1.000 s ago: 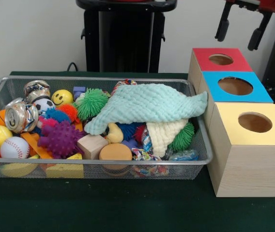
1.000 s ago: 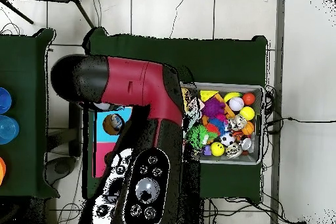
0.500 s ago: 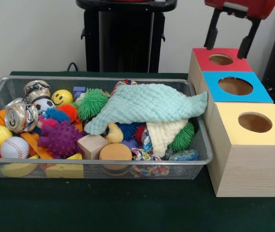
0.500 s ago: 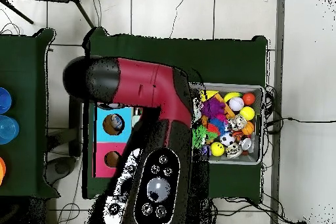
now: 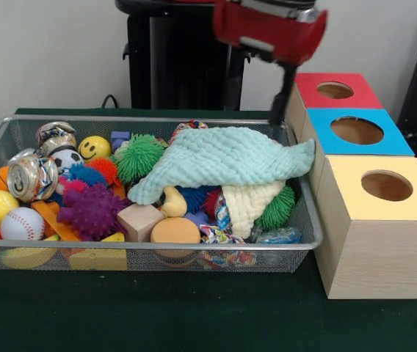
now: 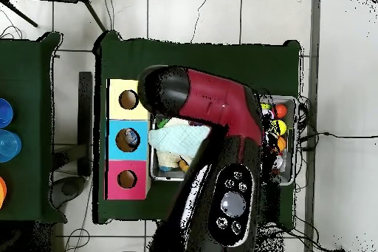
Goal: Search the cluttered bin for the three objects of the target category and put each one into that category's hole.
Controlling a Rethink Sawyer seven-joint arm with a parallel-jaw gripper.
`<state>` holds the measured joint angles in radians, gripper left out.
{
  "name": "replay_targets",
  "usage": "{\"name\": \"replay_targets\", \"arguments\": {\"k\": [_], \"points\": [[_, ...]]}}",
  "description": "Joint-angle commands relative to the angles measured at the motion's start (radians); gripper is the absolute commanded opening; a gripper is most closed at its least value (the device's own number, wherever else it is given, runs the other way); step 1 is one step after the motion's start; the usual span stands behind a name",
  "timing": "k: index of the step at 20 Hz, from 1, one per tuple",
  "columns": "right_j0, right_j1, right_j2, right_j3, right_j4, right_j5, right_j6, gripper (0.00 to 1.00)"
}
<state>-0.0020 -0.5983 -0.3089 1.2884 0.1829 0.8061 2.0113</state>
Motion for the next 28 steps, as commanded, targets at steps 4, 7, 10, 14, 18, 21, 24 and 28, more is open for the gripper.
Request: {"name": "replay_targets", "arguments": {"k": [4, 7, 10, 14, 18, 21, 24, 28], "points": [[-0.149, 0.090, 0.204, 0.161, -0.100, -0.241, -0.096, 1.00], [-0.145, 0.089, 0.202, 0.149, -0.119, -0.224, -0.070, 1.00], [-0.143, 0.093, 0.204, 0.139, -0.130, -0.217, -0.055, 1.00], [-0.141, 0.103, 0.208, 0.126, -0.143, -0.224, -0.029, 1.00], [-0.137, 0.099, 0.210, 0.111, -0.146, -0.200, -0.018, 1.00], [-0.155, 0.094, 0.245, 0.105, -0.144, -0.199, -0.039, 1.00], [-0.170, 0.093, 0.273, 0.088, -0.143, -0.176, -0.065, 1.00], [-0.172, 0.112, 0.291, 0.034, -0.145, -0.146, -0.069, 1.00]]}}
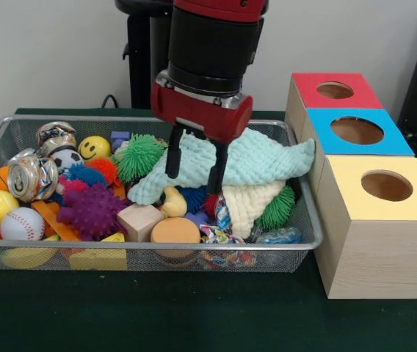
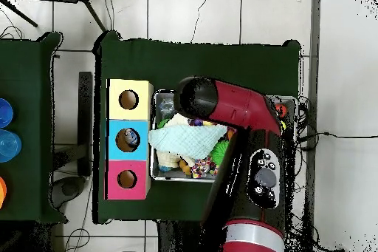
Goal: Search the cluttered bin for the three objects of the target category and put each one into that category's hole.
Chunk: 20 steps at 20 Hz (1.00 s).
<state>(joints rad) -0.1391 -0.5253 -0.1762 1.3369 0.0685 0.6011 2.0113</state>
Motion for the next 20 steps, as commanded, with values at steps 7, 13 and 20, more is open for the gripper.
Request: {"name": "replay_targets", "arguments": {"k": [7, 13, 20], "points": [[-0.048, 0.059, 0.142, -0.023, -0.077, 0.110, -0.103, 1.00], [-0.039, 0.153, 0.145, -0.081, -0.082, 0.014, -0.046, 1.00], [-0.034, 0.194, 0.150, -0.140, -0.067, 0.026, -0.031, 1.00]]}}
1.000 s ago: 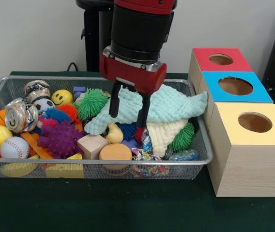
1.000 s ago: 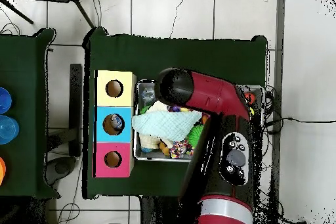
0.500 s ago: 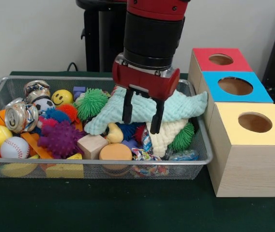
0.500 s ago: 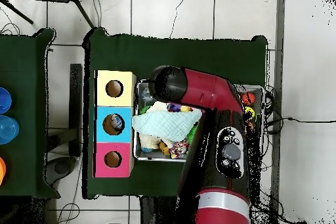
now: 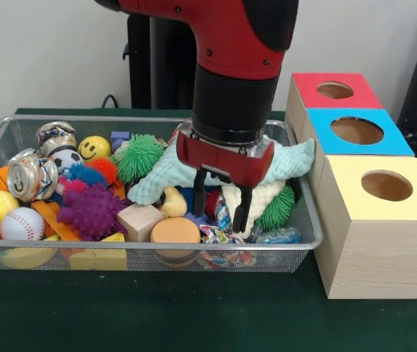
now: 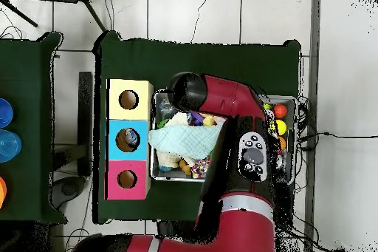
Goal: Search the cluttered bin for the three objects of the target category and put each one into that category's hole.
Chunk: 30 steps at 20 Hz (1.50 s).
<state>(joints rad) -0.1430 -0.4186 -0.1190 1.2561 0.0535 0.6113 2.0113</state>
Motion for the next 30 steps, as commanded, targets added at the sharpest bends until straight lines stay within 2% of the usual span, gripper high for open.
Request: {"name": "replay_targets", "arguments": {"k": [1, 7, 14, 19, 23, 30], "points": [[-0.025, 0.091, 0.089, -0.069, -0.049, 0.023, -0.023, 1.00], [0.019, 0.061, 0.066, -0.090, -0.020, 0.109, 0.030, 1.00], [0.052, -0.003, 0.055, -0.083, 0.012, 0.253, 0.067, 1.00], [0.054, -0.073, 0.053, -0.023, 0.020, 0.325, 0.060, 1.00], [0.045, -0.081, 0.058, -0.003, 0.021, 0.311, 0.062, 1.00], [0.040, -0.020, 0.061, -0.013, 0.005, 0.218, 0.089, 1.00]]}}
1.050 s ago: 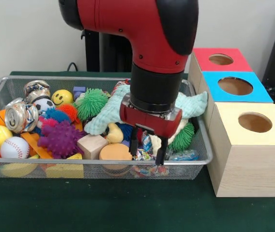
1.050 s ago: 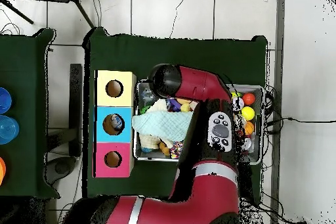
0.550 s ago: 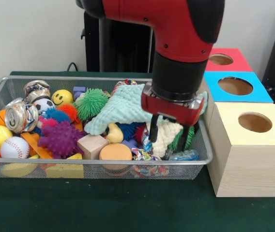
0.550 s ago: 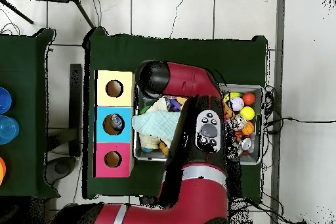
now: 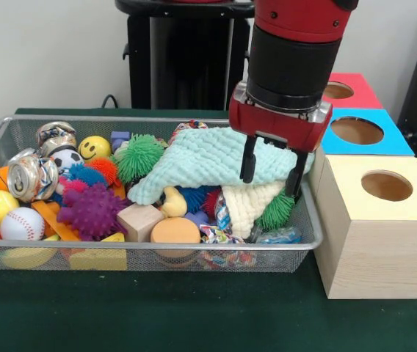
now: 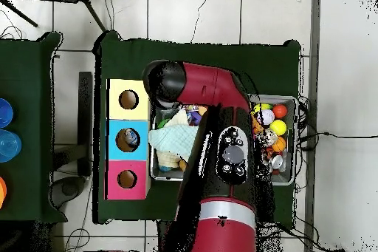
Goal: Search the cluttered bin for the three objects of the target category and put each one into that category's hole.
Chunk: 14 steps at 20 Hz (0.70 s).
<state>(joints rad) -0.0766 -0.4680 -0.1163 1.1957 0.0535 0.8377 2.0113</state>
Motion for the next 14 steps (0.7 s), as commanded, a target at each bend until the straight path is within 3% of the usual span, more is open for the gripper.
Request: {"name": "replay_targets", "arguments": {"k": [1, 7, 14], "points": [[-0.027, 0.034, 0.058, 0.047, 0.004, -0.018, 0.093, 1.00], [-0.036, 0.076, 0.057, 0.037, -0.009, -0.076, 0.093, 1.00], [-0.046, 0.131, 0.070, 0.051, -0.017, -0.216, 0.098, 1.00]]}}
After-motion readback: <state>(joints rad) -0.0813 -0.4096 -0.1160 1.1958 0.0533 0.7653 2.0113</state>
